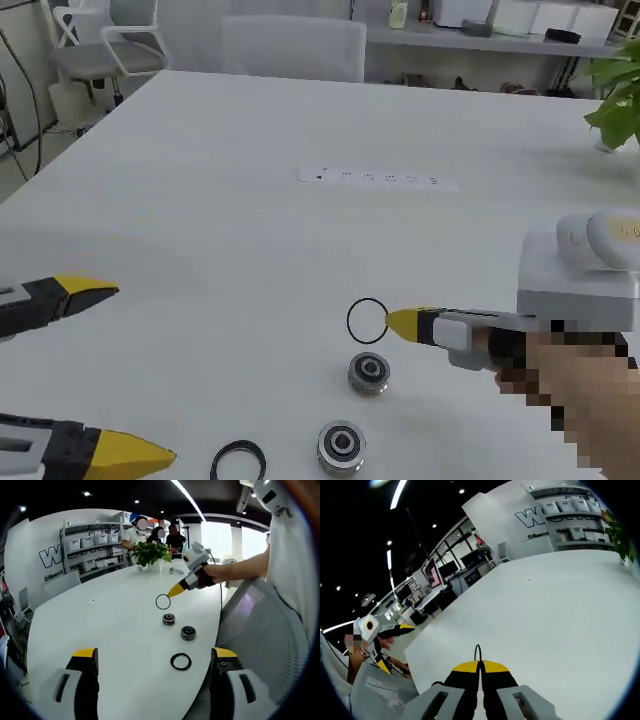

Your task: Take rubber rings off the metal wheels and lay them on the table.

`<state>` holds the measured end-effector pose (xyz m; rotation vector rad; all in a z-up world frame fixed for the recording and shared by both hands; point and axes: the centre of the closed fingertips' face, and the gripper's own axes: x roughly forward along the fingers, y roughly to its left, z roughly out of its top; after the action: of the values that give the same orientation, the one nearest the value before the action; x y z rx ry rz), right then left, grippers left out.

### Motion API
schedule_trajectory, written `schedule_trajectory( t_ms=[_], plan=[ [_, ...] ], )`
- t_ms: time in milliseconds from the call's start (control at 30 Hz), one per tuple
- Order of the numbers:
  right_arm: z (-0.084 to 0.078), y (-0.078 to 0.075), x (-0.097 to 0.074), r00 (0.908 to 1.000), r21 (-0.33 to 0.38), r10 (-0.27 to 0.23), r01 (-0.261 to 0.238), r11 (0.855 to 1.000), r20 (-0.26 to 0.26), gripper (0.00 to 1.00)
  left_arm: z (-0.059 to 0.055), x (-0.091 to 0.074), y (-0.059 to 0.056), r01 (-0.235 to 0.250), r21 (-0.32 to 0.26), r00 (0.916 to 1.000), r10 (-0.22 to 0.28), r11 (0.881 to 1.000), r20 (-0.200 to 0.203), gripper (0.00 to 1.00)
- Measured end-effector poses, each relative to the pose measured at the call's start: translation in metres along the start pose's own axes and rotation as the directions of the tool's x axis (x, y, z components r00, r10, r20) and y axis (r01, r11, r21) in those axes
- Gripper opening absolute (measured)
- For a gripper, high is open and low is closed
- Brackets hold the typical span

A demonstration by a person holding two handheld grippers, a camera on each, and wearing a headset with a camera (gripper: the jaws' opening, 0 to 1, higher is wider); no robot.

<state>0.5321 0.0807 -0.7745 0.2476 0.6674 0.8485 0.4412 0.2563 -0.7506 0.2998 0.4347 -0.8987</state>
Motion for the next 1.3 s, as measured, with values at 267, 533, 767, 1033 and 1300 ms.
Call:
schedule_trajectory(
  t_ms=[267,533,767,1033,1300],
  plan=[
    [0.003,0.004,-0.001,0.9999,-0.004,0.011,-0.011,1.000,0.011,0.00,-0.021,-0.001,-0.008,-0.010,-0.063,0.9999,0.010,0.998,-0.012,0.92],
    [0.005,0.014,-0.002,0.9992,-0.012,0.035,-0.035,0.999,0.018,0.00,-0.032,-0.002,-0.013,-0.021,-0.097,0.9995,0.019,0.995,-0.024,0.92],
    [0.008,0.027,-0.003,0.9978,-0.024,0.062,-0.061,0.998,0.023,0.00,-0.037,-0.002,-0.015,-0.031,-0.117,0.9992,0.028,0.993,-0.028,0.92],
    [0.006,0.038,-0.003,0.9959,-0.032,0.088,-0.087,0.996,0.022,0.00,-0.045,-0.001,-0.021,-0.036,-0.140,0.9988,0.031,0.990,-0.039,0.91],
    [0.000,0.049,0.002,0.9933,-0.046,0.116,-0.116,0.992,0.000,0.00,-0.049,-0.002,-0.023,-0.040,-0.154,0.9984,0.034,0.987,-0.046,0.91]
  ],
)
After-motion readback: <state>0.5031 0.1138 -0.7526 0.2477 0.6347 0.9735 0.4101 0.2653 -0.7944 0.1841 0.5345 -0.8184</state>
